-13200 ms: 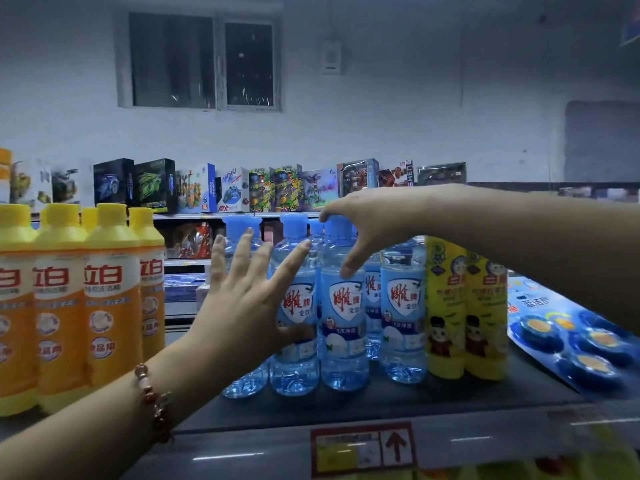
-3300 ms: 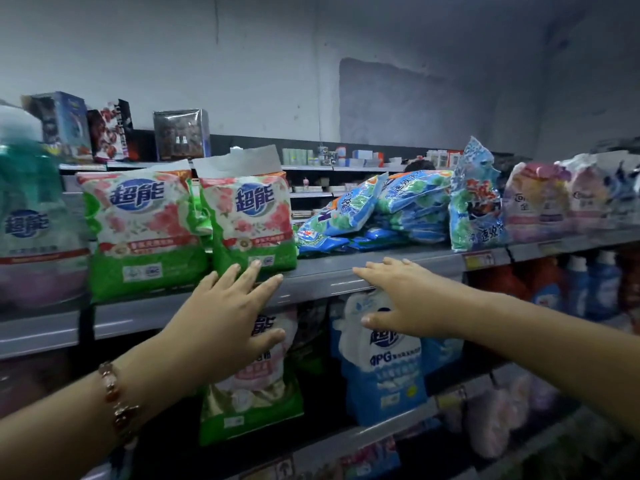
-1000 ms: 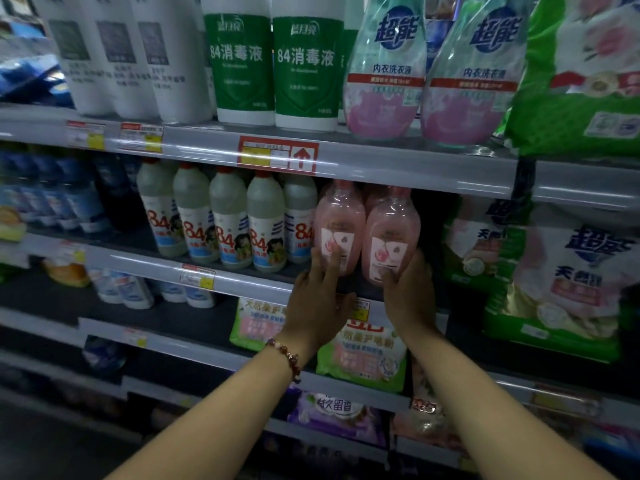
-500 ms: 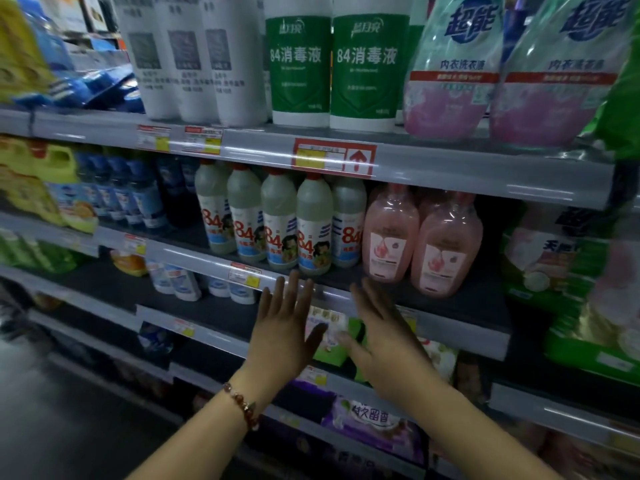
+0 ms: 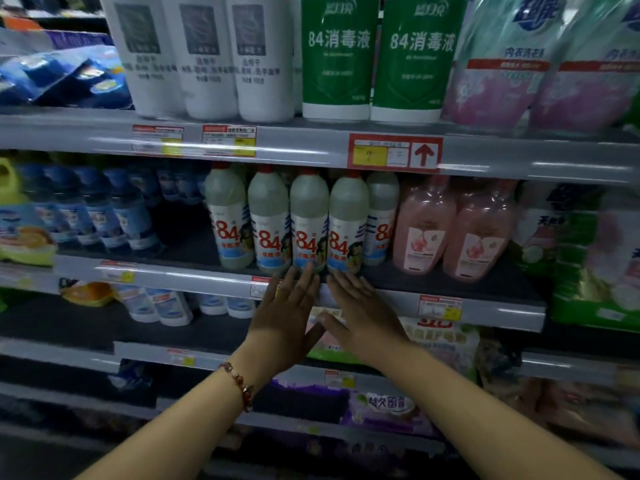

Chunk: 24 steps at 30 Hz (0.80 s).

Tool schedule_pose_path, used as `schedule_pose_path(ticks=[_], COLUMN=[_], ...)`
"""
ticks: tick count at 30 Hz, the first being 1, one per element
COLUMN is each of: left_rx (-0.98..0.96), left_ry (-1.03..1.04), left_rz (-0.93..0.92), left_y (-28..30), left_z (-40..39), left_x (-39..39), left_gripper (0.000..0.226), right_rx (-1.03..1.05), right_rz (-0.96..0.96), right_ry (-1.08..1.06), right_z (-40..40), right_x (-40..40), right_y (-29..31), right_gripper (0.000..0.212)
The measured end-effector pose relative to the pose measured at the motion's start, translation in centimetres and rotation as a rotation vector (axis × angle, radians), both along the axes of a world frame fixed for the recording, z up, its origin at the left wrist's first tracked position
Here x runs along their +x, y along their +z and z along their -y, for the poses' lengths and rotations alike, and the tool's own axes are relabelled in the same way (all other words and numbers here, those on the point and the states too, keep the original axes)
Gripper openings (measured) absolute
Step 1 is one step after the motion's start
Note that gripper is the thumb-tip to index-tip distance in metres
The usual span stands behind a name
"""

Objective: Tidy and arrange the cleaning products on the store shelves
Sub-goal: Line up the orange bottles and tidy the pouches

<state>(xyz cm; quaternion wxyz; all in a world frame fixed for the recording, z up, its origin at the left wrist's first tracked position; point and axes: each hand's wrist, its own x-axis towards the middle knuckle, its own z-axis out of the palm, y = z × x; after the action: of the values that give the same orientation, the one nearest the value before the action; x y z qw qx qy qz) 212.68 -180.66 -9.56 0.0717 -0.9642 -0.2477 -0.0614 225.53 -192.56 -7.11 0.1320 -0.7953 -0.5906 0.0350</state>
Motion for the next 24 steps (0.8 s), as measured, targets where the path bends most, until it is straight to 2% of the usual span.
schedule_pose_path(ticks=[4, 8, 11, 13, 17, 24], left_rx=[-0.028, -0.091, -0.12, -0.114, -0.115, -0.078], left_ry=[-0.078, -0.112, -0.122, -0.119, -0.126, -0.13], left_rz=[0.037, 0.097, 0.116, 0.111, 0.13, 0.17], left_y=[0.3, 1.2, 1.5, 1.2, 0.5, -0.6], left_z=[-1.3, -1.9, -1.9, -1.9, -2.1, -4.0], left_x=[0.0, -0.1, 0.0, -0.3, -1.8, -4.3], left_gripper=[0.096, 0.088, 0.088, 0.088, 0.087, 0.085], right_rx=[0.032, 0.056, 0.156, 0.166, -0.01, -0.067], right_rz=[-0.045, -0.181, -0.264, -0.226, -0.122, -0.066], right_ry=[-0.057, -0.115, -0.227, -0.262, -0.263, -0.345], right_z=[-0.5, -0.5, -0.2, 0.0, -0.4, -3.3], right_x=[-0.5, -0.8, -0.9, -1.2, -1.8, -1.5], right_y=[0.1, 0.8, 1.4, 1.4, 1.0, 1.2], right_gripper=[0.071, 0.069, 0.068, 0.069, 0.078, 0.091])
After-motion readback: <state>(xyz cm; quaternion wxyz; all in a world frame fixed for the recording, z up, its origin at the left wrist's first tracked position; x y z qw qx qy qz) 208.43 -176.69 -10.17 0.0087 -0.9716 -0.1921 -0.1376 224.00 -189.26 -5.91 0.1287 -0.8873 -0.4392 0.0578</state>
